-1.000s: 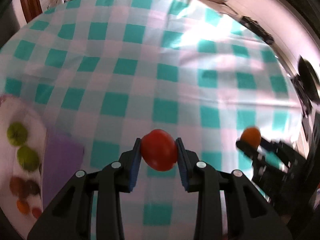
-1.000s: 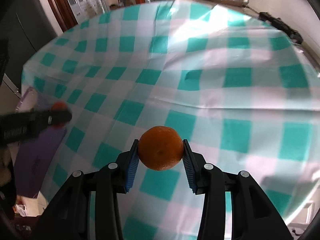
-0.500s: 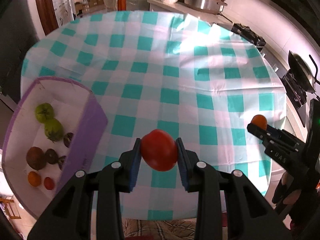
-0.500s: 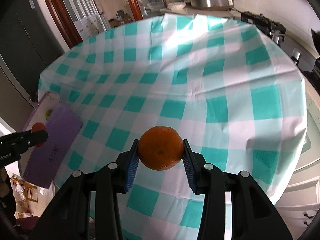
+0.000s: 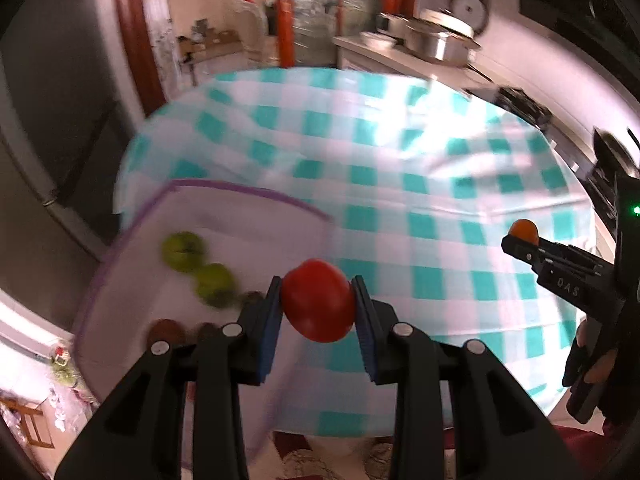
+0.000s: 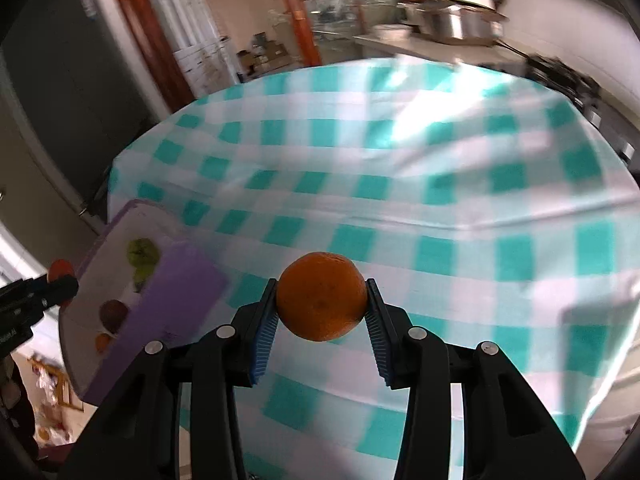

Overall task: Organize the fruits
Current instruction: 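Lift the cherry tomato and tangerine and carry both over the white box, then open the left tool to drop the cherry tomato while the right tool releases the tangerine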

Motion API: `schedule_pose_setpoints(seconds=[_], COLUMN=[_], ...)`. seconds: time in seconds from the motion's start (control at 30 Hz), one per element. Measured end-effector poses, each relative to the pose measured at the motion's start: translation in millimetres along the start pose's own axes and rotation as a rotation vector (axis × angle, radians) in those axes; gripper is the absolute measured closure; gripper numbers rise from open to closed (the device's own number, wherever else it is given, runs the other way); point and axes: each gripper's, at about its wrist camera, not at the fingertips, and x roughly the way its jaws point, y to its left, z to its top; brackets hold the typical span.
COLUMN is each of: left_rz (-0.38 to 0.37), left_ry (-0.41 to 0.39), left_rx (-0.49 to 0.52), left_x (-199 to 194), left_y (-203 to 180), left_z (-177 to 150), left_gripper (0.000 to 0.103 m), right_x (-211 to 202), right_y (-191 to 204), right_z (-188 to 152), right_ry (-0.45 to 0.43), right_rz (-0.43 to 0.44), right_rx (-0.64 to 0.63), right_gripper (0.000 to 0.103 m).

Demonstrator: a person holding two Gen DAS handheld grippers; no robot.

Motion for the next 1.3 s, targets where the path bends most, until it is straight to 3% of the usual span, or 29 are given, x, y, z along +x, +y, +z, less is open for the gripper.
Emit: schedule_pose_setpoints(seconds=[0.33, 0.47, 0.6, 0.77, 0.97, 1.13, 1.3], left_rz=[0.020, 0.014, 0.007, 0.007, 0.045, 0.071, 0.054], left_ry=[0.008, 0.024, 0.092, 0.237, 0.369, 0.343, 0.311], left_rx=[-0.112, -0.138, -0.138, -0.132, -0.054, 0.029, 0.044], left_x=[0, 8, 31, 77, 130, 140, 139], left_y=[129, 164, 188, 205, 210, 202, 200], left_z=[-14, -20, -28, -40, -50, -40, -37], left_gripper=[0.069, 0.069, 0.069, 0.069, 0.068, 0.067, 0.068], right_x=[38, 52, 73, 115, 153, 168, 168], right_y=[132, 171, 209, 259, 294, 302, 314], right_z=[14, 14, 10, -11, -36, -56, -70], right_ry=[0.035, 0.063, 0.123, 0.299, 0.477, 0.574, 0.599], right_rz=[0.074, 0.082, 0.080, 0.100, 0.079, 0.037, 0.043], right_rx=[-0.148, -0.203, -0.274, -0.392, -0.506, -0.585, -0.665], right_gripper=[0.061, 0.061, 0.061, 0.061, 0.061, 0.061, 0.061])
